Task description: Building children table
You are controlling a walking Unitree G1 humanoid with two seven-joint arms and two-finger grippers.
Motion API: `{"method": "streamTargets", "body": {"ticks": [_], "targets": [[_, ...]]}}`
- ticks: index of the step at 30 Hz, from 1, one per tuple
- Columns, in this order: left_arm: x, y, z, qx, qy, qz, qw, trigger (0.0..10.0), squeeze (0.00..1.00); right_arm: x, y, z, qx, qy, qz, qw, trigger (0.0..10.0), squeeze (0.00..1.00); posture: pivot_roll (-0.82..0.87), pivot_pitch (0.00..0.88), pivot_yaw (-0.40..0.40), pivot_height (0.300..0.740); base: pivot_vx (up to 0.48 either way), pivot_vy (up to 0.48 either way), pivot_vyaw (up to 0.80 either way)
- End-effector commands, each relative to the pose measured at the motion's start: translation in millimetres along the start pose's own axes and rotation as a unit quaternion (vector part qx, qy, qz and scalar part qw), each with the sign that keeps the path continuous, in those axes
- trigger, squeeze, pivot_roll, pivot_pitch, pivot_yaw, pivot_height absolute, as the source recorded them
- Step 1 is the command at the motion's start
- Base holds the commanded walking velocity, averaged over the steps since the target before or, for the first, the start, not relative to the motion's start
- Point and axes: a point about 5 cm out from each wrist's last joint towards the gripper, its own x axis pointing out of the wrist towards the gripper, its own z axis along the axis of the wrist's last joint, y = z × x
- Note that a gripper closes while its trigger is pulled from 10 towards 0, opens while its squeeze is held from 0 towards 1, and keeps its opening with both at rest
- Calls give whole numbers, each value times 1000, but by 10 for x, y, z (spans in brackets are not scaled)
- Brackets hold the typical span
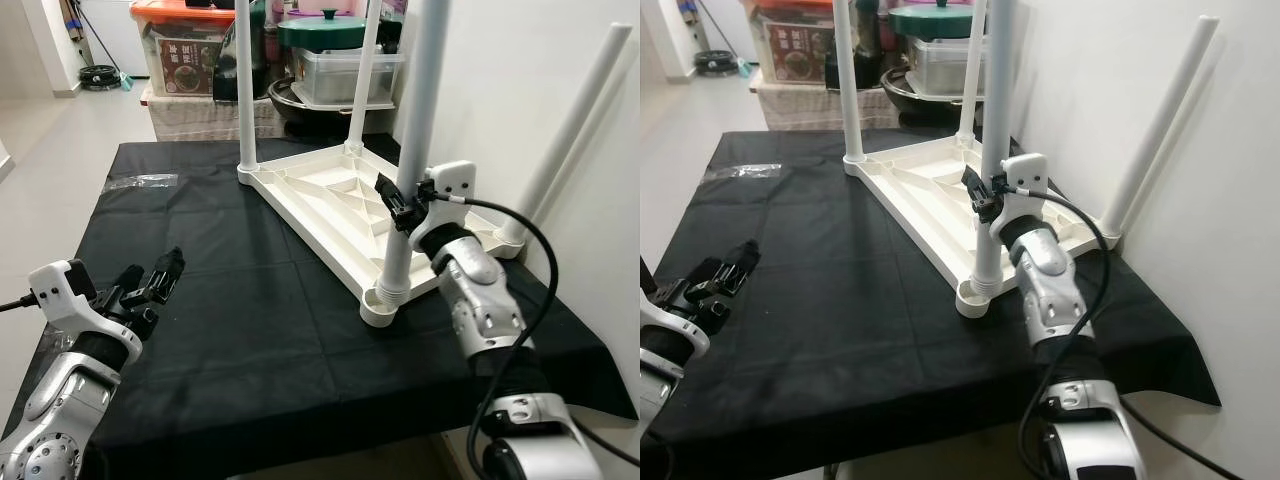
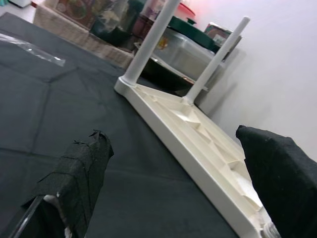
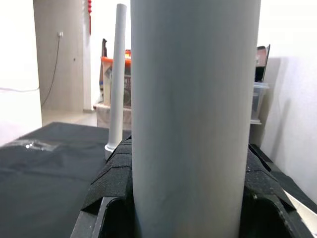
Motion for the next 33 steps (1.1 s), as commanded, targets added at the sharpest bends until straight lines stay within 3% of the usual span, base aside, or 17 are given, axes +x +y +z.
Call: {"method": "streamTargets", "body": {"ticks": [1,6,14,17,19,24,28,33], "targets": [[-15,20,-52,2,8,9,1000,10000,0,-57,47,-130,9,24,4,1000,0,0,-5,0,-56,740,0,0,0],[-20,49,-41,6,7,15,1000,10000,0,-104,134,-195,9,34,24,999,0,0,-5,0,-60,740,0,0,0],[-35,76,-47,6,4,24,1000,10000,0,-217,107,-296,24,59,21,998,0,0,-7,0,-64,740,0,0,0],[-37,83,-52,5,4,26,1000,10000,0,-241,85,-318,40,66,15,997,0,0,-11,0,-61,740,0,0,0],[-28,87,-63,2,6,28,1000,10000,0,-275,20,-380,86,84,-2,993,0,0,-14,0,-58,740,0,0,0],[-19,88,-68,1,7,28,1000,10000,0,-293,-37,-430,117,97,-14,988,0,0,-14,0,-58,740,0,0,0],[-21,105,-65,1,7,32,999,10000,0,-327,-99,-505,121,111,-28,986,0,0,-12,0,-60,740,0,0,0],[-33,105,-70,2,8,35,999,10000,0,-351,26,-518,102,117,3,988,0,0,-10,0,-60,740,0,0,0]]}}
